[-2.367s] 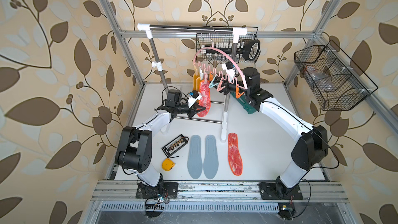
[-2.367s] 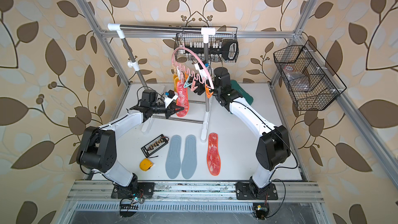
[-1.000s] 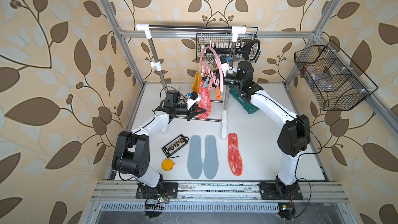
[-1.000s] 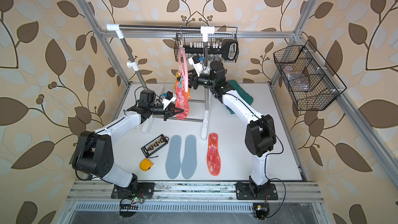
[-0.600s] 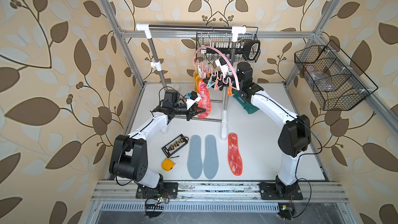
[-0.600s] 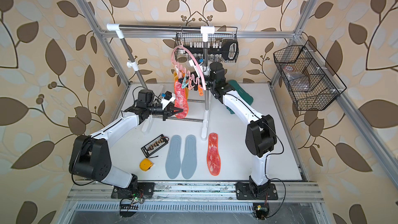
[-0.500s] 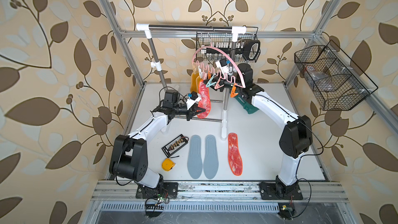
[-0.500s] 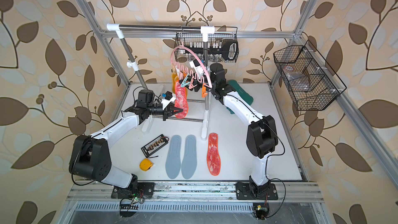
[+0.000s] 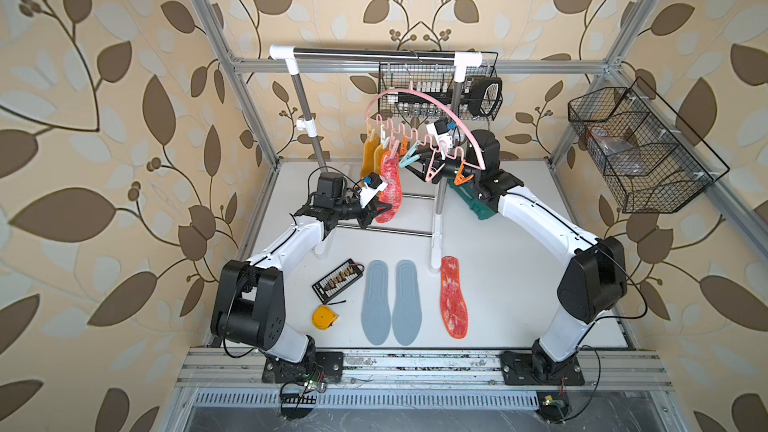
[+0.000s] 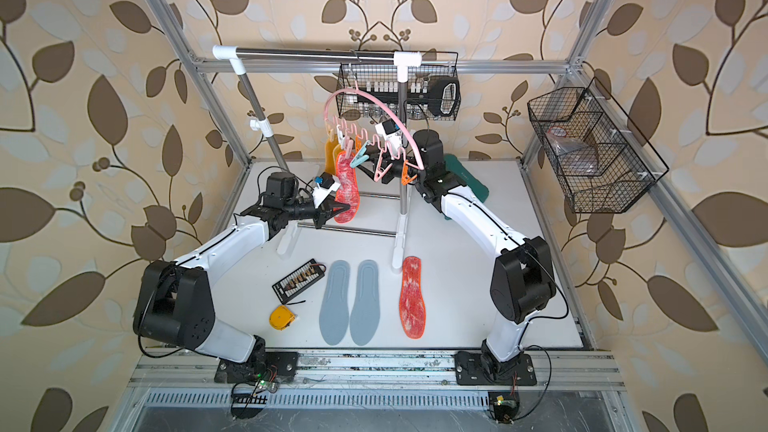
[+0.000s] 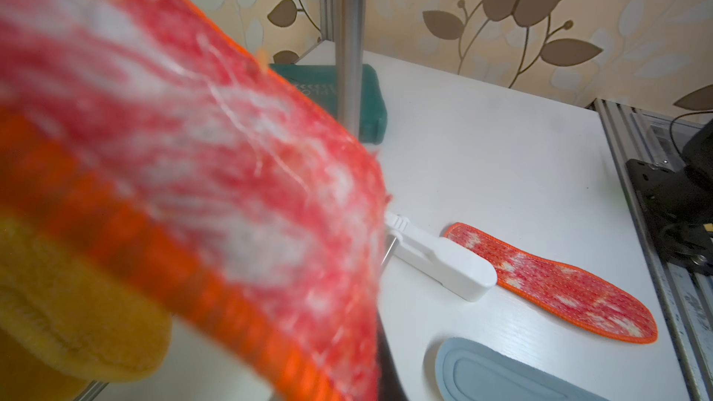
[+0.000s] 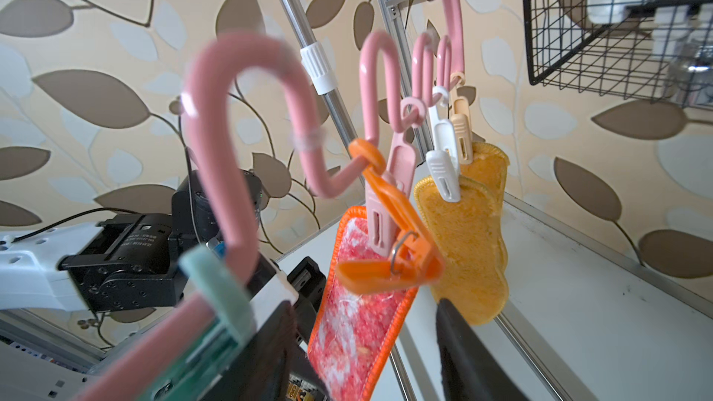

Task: Take the shoe insoles off the hanger
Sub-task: Adjust the clothesline at the center of the board, then remove the insole from the hanger.

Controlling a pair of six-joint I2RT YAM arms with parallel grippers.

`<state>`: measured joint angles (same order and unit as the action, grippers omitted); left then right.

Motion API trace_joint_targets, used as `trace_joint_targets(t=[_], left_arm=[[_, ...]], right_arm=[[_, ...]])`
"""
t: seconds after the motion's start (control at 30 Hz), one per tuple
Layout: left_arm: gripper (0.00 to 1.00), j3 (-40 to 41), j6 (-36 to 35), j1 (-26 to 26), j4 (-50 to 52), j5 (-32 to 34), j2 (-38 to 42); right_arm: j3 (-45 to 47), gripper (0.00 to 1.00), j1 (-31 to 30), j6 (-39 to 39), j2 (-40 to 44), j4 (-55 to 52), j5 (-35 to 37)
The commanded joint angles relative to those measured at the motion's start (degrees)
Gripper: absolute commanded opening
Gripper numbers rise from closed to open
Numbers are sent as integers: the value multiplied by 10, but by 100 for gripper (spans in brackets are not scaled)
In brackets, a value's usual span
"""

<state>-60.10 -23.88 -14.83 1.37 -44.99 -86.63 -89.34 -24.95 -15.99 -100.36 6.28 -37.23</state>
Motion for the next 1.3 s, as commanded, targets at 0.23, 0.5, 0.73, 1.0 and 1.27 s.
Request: trace_joint_targets(t=[0.23,0.5,0.73,1.0,1.27], left_arm=[[5,-10,62,2,-58,73,10],[4,-33,69,-3,-49,51,-7],[4,-53,53,-29,-25,36,-23],[5,-80,54,-33,-31,21,-43],[5,-147,49,-33,-15,21,-104]], right_arm=[[49,57,2,30,49,-15,45],[85,57,2,44,86,-16,62],[117,56,2,79,132,-42,109],[159,48,2,108,186,-52,226],[171,42,4,122,213,-47,302]])
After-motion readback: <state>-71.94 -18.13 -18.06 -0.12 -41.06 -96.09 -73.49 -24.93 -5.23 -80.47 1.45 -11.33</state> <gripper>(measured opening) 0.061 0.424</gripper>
